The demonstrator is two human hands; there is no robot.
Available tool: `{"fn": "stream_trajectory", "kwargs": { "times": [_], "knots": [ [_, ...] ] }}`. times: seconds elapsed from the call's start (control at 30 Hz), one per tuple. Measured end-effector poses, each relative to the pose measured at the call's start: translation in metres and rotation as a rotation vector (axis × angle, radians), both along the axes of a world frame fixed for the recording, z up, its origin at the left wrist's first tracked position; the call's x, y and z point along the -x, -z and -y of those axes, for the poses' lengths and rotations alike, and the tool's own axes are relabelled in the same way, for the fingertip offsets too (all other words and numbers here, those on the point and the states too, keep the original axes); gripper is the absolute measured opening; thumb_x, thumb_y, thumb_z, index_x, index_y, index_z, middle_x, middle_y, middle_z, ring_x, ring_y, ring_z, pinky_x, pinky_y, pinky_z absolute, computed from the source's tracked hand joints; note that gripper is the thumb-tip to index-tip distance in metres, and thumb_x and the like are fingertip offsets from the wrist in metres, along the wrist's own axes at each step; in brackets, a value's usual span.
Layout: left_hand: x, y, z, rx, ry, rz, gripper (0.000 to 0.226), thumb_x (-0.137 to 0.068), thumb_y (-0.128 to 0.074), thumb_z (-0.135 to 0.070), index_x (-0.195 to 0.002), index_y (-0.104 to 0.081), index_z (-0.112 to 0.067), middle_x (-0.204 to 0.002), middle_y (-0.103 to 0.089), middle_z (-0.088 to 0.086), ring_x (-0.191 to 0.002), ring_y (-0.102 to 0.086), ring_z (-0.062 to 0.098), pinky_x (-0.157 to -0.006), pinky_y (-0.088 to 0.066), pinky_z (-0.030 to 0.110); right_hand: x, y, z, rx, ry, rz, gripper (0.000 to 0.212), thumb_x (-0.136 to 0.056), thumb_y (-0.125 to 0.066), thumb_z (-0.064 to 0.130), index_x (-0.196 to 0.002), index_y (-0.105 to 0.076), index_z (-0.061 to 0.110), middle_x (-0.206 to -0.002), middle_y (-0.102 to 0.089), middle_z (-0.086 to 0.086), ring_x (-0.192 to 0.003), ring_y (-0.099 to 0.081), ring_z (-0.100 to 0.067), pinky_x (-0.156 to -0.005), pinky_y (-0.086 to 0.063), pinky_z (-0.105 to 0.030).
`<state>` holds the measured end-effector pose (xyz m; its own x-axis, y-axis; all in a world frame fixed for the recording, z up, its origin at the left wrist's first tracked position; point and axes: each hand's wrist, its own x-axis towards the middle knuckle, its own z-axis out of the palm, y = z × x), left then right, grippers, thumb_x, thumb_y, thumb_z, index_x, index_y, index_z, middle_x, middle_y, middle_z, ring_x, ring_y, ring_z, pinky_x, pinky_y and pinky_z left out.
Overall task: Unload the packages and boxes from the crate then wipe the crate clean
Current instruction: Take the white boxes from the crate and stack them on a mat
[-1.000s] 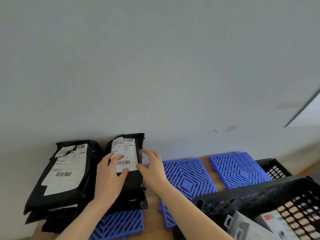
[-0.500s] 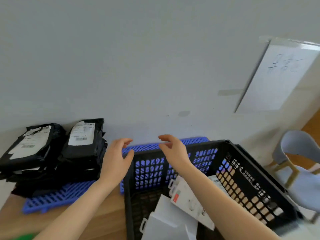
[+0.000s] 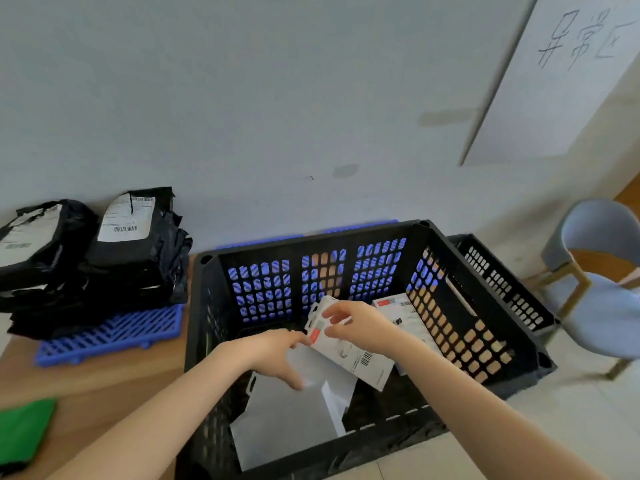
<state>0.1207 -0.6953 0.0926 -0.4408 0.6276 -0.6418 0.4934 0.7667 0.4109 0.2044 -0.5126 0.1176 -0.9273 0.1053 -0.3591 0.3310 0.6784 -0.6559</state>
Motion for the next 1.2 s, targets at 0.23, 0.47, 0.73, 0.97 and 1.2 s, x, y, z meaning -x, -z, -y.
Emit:
{"fn": "stream_trajectory", "kwargs": {
  "times": [0.23,0.47,0.73,0.97,1.2],
  "knots": [
    [0.008,0.032,0.005,0.248,0.086,-0.010,0.097,-0.072,-0.080,-0.046,-0.150,-0.024,-0.035,-0.148,-0.035,-0.001,-0.133,-0.039,0.022,-0.107,-0.041,0.038,0.022,0.053,0.020,-0.161,-0.448,0.364,0.059,-0.082,-0.068,0.049,-0.134,-0.047,0.031,-0.132,-0.052,0.004,-0.120,-0.049,-0.016,-0.100,-0.037,-0.033],
    [0.006,0.041,0.007,0.260,0.061,-0.022,0.089,-0.074,-0.081,-0.041,-0.147,-0.032,-0.031,-0.139,-0.043,0.000,-0.125,-0.044,0.022,-0.102,-0.044,0.036,0.033,0.082,0.038,-0.220,-0.674,0.480,0.060,-0.075,-0.076,0.045,-0.127,-0.051,0.029,-0.123,-0.051,-0.001,-0.107,-0.051,-0.020,-0.092,-0.049,-0.033],
    [0.003,0.027,0.015,0.200,-0.193,0.063,0.082,-0.076,-0.078,-0.042,-0.145,-0.035,-0.036,-0.143,-0.045,-0.008,-0.126,-0.046,0.015,-0.103,-0.043,0.033,0.050,0.064,0.017,-0.172,-0.833,0.338,0.054,-0.083,-0.070,0.039,-0.133,-0.051,0.032,-0.128,-0.053,-0.003,-0.088,-0.056,-0.016,-0.075,-0.045,-0.025],
    [-0.012,-0.001,0.027,-0.050,-0.570,-0.015,0.058,-0.085,-0.067,-0.049,-0.137,-0.047,-0.036,-0.136,-0.049,-0.015,-0.120,-0.048,0.004,-0.099,-0.043,0.023,0.064,0.022,-0.043,0.144,-0.600,0.280,0.045,-0.084,-0.071,0.032,-0.127,-0.059,0.033,-0.105,-0.052,0.012,-0.100,-0.053,-0.009,-0.082,-0.057,-0.028],
    [-0.024,-0.033,0.020,-0.602,-1.016,-0.477,0.049,-0.085,-0.073,-0.025,-0.126,-0.052,-0.042,-0.130,-0.050,-0.019,-0.124,-0.046,0.001,-0.090,-0.045,0.021,0.068,-0.007,-0.079,0.553,-0.313,0.182,0.034,-0.082,-0.075,0.022,-0.114,-0.068,0.033,-0.107,-0.066,-0.005,-0.095,-0.067,-0.015,-0.077,-0.059,-0.031]
  ]
}}
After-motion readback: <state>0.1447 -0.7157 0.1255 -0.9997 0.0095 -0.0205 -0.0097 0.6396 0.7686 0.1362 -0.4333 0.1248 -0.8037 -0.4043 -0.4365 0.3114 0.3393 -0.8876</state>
